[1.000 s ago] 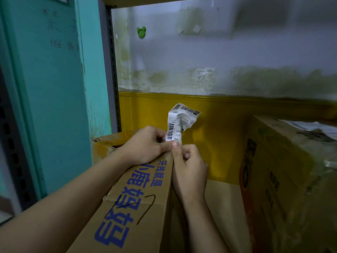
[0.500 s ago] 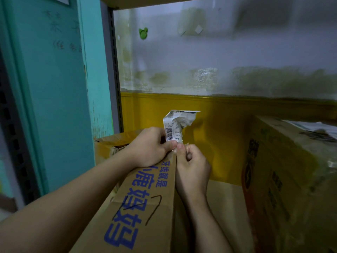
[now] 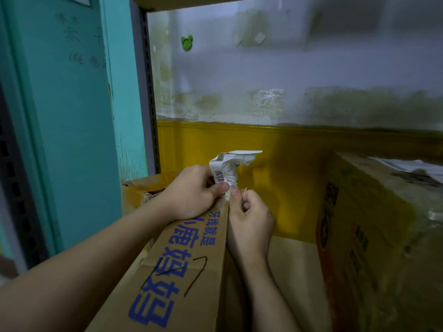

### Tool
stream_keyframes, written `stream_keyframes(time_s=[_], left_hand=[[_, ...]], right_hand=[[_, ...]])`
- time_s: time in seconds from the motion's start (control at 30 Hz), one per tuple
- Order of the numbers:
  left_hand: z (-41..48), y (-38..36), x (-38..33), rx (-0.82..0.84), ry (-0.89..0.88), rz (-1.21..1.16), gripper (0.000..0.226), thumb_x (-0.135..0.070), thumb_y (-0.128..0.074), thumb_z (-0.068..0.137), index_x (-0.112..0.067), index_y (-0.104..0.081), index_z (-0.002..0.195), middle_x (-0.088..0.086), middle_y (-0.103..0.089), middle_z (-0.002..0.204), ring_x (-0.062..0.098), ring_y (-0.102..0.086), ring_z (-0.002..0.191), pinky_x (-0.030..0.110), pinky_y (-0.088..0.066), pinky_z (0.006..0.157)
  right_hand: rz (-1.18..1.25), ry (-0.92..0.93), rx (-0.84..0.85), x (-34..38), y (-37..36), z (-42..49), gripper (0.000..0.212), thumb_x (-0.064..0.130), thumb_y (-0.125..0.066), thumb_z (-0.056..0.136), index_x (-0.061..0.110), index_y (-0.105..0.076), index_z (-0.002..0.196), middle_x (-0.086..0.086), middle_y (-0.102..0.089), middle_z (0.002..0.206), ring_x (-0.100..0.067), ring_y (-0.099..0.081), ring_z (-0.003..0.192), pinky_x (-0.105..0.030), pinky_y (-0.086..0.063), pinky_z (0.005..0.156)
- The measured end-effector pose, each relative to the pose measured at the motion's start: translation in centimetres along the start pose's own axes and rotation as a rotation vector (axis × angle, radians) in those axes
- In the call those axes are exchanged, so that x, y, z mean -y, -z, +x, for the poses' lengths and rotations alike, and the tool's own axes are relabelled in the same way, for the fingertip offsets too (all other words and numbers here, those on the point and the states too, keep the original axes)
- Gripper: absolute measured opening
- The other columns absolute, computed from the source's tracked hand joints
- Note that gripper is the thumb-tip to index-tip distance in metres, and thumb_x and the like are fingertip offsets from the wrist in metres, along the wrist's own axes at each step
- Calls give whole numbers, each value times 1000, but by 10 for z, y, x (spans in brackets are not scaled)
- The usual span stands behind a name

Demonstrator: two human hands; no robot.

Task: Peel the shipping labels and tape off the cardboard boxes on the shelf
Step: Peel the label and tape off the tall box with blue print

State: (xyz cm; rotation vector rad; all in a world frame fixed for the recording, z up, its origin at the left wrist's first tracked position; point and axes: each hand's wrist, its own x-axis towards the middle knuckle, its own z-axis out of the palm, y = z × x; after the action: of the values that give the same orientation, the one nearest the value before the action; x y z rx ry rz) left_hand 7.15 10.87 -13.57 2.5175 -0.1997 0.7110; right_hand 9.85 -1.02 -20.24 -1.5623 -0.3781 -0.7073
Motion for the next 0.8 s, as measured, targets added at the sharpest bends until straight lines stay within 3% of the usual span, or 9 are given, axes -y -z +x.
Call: stream_keyframes(time_s=[0.13, 0.27, 0.43, 0.6, 0.7, 0.8], left_hand=[[-2, 1, -3, -20, -13, 14, 10, -23, -61, 96, -21, -71, 94, -9, -73, 97, 7, -65, 88, 30, -50, 80], [-4, 1, -5, -47, -16, 38, 10, -24, -61, 96, -26, -68, 90, -11, -70, 82, 0, -61, 73, 23, -45, 66], [-3, 0, -3, -65, -20, 62, 11, -26, -61, 96, -19, -70, 98, -5, -71, 88, 7, -62, 75, 30, -47, 70], [-2, 0, -2, -64, -4, 56, 14, -26, -61, 96, -18, -69, 103, -16, -60, 73, -4, -55, 62, 11, -36, 53], [-3, 0, -3, -74, -8, 58, 7, -23, -62, 95, -22, -66, 90, -18, -55, 67, -5, -53, 59, 10, -34, 52], [-4, 0, -5, -89, 9, 40, 32, -20, -63, 94, -31, -50, 67, -15, -53, 63, -6, -52, 58, 10, -33, 51]], right_hand=[[7, -10, -5, 0, -1, 0, 34, 24, -63, 92, 19, -48, 62, 7, -48, 53, -12, -39, 58, -34, -29, 55], [14, -24, -7, -1, -3, 0, 34, 25, -63, 92, 18, -51, 62, 5, -52, 55, -13, -40, 56, -36, -33, 57], [-9, -22, -13, 0, -2, 0, 34, 24, -63, 92, 16, -52, 62, 1, -54, 56, -14, -39, 53, -36, -32, 57], [-29, -30, -12, 2, -1, 0, 43, 23, -62, 92, 21, -39, 56, 4, -44, 52, -13, -38, 53, -32, -24, 54], [-51, -21, -18, 2, -2, 1, 47, 23, -61, 92, 23, -34, 54, 4, -40, 50, -8, -39, 51, -30, -21, 53], [-55, -24, -9, 3, -1, 0, 47, 24, -60, 93, 23, -34, 54, 3, -41, 52, -11, -36, 49, -32, -23, 53]])
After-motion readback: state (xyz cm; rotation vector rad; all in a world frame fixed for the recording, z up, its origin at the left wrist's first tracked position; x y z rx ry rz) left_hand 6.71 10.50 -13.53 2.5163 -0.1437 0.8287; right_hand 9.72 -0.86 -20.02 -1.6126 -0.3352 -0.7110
